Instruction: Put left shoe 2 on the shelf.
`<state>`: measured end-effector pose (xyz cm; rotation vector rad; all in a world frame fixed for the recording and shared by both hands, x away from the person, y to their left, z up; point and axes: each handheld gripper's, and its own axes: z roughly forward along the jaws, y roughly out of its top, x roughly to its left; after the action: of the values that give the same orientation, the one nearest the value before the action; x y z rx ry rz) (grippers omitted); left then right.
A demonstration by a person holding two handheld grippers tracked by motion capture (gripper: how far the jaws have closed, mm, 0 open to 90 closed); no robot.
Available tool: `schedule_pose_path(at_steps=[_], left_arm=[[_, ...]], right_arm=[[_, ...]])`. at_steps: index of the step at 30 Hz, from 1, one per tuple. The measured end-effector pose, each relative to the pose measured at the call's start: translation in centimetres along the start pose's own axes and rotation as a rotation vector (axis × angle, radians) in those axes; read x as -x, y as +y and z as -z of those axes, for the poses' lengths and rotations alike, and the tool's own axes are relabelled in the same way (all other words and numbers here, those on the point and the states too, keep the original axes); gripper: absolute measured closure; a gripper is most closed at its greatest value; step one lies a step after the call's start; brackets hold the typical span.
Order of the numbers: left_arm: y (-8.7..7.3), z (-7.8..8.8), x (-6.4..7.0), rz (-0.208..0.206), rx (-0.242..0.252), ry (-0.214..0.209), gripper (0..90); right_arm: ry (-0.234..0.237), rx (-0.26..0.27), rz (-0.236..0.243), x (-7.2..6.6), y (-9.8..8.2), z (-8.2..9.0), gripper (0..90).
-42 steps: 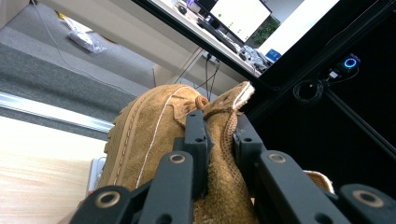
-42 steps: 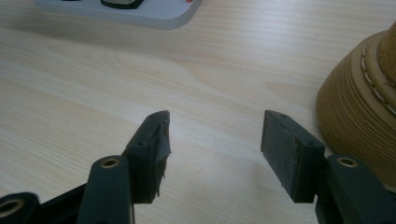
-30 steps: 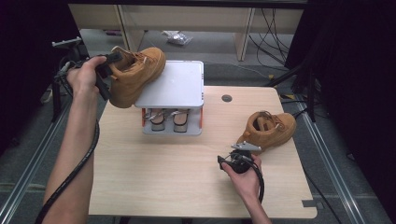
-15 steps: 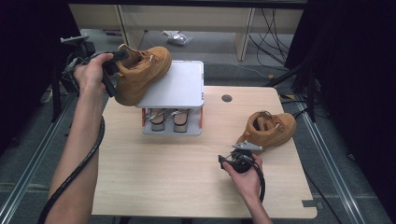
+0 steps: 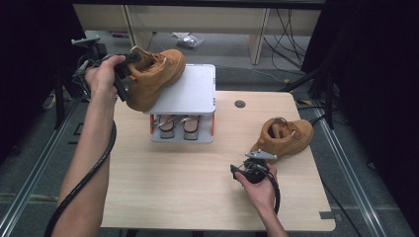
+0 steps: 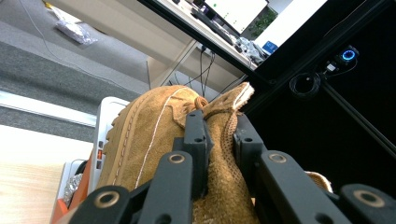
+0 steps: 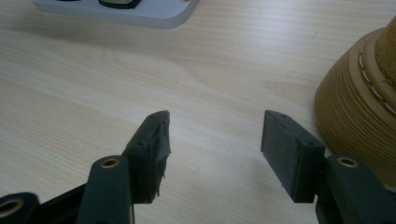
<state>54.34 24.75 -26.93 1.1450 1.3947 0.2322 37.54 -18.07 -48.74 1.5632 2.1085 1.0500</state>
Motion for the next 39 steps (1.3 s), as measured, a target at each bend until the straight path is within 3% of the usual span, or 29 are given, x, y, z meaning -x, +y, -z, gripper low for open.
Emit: schedule_pose_path(at_steps=[8,10,15,20,22,25,31,33,35,38,39], left_arm=[[-0.6,-0.8,-0.3,-0.001,-0.011,0.011,79.3],[-0.7,-1.0,-0.3,0.017,-0.007,0.002,79.1],[-0.8,-1.0,-0.6,0.005,-0.008,0.009,78.5],[-0.8,-1.0,-1.2,-0.02,0.009,0.025,75.6],[-0.7,-0.9,-1.6,-0.036,0.011,0.028,73.5],[-0.7,-0.9,-2.2,-0.014,0.021,0.025,68.0],[-0.7,-0.6,-2.7,-0.054,0.048,0.039,50.4],[-0.5,-0.4,-2.6,-0.062,0.052,0.046,48.6],[-0.3,-0.1,-2.4,-0.07,0.065,0.052,47.2],[0.1,0.6,-2.0,-0.09,0.08,0.052,46.7],[0.3,1.0,-1.9,-0.094,0.086,0.053,46.3]], right_arm=[[-0.001,0.001,0.006,0.0,0.0,-0.1,42.8],[0.009,0.001,0.0,0.0,-0.1,-0.1,42.8],[-0.005,-0.001,-0.004,0.0,-0.1,-0.2,42.8],[0.016,0.004,0.004,-0.2,-0.3,-0.4,42.7],[0.011,-0.001,0.001,-0.3,-0.3,-0.4,42.7],[0.004,-0.003,0.015,-0.2,-0.2,-0.3,42.6],[0.007,-0.008,0.017,-0.3,-0.3,-0.3,42.5],[0.006,-0.008,0.017,-0.3,-0.3,-0.3,42.5],[0.015,-0.007,-0.019,-0.5,-0.3,-0.3,42.5],[0.005,-0.002,0.018,-0.1,-0.2,-0.1,42.5],[0.004,-0.013,-0.007,-0.3,-0.2,0.0,42.4]])
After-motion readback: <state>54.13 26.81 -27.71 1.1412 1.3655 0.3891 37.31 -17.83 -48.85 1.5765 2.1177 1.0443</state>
